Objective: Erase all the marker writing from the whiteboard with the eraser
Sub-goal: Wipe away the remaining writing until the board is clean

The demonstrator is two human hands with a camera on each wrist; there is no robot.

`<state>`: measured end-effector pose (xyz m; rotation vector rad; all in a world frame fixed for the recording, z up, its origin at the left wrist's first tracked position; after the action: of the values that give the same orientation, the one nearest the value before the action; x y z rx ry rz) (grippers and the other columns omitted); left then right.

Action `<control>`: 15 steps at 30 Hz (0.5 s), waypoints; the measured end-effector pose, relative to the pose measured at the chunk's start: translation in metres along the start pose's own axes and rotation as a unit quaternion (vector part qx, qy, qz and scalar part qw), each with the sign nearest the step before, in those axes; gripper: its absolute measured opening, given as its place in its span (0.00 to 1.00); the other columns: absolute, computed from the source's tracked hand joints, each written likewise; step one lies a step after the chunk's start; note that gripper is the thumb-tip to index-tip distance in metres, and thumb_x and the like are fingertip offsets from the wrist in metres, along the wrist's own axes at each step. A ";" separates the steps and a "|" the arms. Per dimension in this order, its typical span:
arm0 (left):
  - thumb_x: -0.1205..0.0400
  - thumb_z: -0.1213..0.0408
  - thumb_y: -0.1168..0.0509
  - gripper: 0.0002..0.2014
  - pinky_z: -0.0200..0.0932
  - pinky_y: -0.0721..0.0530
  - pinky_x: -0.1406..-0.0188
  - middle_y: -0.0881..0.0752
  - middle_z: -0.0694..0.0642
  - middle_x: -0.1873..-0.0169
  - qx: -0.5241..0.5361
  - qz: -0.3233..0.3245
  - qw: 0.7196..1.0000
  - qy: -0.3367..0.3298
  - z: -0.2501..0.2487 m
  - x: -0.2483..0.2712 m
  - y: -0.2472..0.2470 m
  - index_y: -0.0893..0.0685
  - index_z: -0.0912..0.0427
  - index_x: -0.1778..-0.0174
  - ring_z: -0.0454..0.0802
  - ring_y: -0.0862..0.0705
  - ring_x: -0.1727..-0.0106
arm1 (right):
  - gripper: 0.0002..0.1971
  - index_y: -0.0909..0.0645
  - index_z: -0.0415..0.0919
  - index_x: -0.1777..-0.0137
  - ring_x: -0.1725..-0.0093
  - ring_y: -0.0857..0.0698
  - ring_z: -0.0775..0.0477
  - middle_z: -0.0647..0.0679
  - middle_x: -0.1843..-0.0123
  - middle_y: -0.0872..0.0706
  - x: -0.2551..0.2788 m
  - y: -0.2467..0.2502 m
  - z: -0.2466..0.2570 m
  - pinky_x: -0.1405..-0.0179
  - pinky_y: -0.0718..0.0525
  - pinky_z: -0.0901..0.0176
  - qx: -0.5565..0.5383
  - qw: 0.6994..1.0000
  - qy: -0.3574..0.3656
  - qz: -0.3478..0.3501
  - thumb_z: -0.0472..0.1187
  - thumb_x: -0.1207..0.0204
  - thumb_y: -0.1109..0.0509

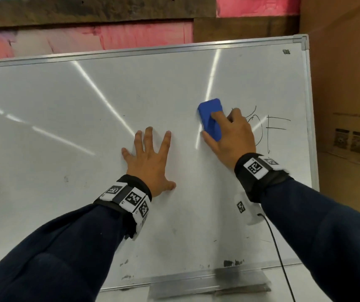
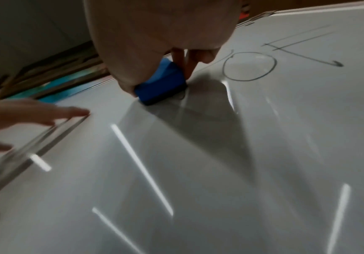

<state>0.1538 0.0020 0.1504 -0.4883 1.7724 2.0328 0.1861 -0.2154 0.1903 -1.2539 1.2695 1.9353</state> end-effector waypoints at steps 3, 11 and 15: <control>0.39 0.34 0.22 0.69 0.81 0.44 0.25 0.68 0.61 0.18 0.004 -0.002 1.000 -0.002 -0.003 -0.003 0.001 0.70 0.41 0.17 0.69 0.65 0.17 | 0.23 0.22 0.48 0.37 0.61 0.27 0.42 0.44 0.53 0.29 0.019 -0.014 0.022 0.60 0.20 0.46 0.025 0.983 0.165 0.072 0.61 0.25 0.31; 0.39 0.34 0.22 0.70 0.81 0.43 0.26 0.68 0.62 0.18 -0.006 0.011 1.000 -0.010 -0.006 -0.001 0.000 0.71 0.42 0.18 0.70 0.65 0.17 | 0.23 0.27 0.53 0.35 0.56 0.23 0.41 0.46 0.50 0.29 -0.008 0.007 -0.024 0.55 0.16 0.47 -0.034 0.996 -0.077 -0.025 0.62 0.25 0.31; 0.39 0.35 0.22 0.70 0.82 0.44 0.26 0.70 0.62 0.19 -0.002 0.014 1.000 -0.008 -0.007 -0.002 -0.002 0.72 0.41 0.18 0.70 0.66 0.17 | 0.23 0.23 0.49 0.35 0.59 0.26 0.41 0.44 0.51 0.28 0.014 -0.008 0.002 0.58 0.18 0.45 0.015 0.990 0.132 0.045 0.60 0.26 0.29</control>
<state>0.1564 -0.0053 0.1492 -0.4495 1.7755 2.0526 0.1854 -0.2108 0.1742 -1.4984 1.5028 1.8491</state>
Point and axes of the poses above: each hand's wrist, its own x-axis away from the middle knuckle, its own y-axis out of the back of the hand, z = x × y, the point moved 5 cm from there along -x, towards the middle knuckle
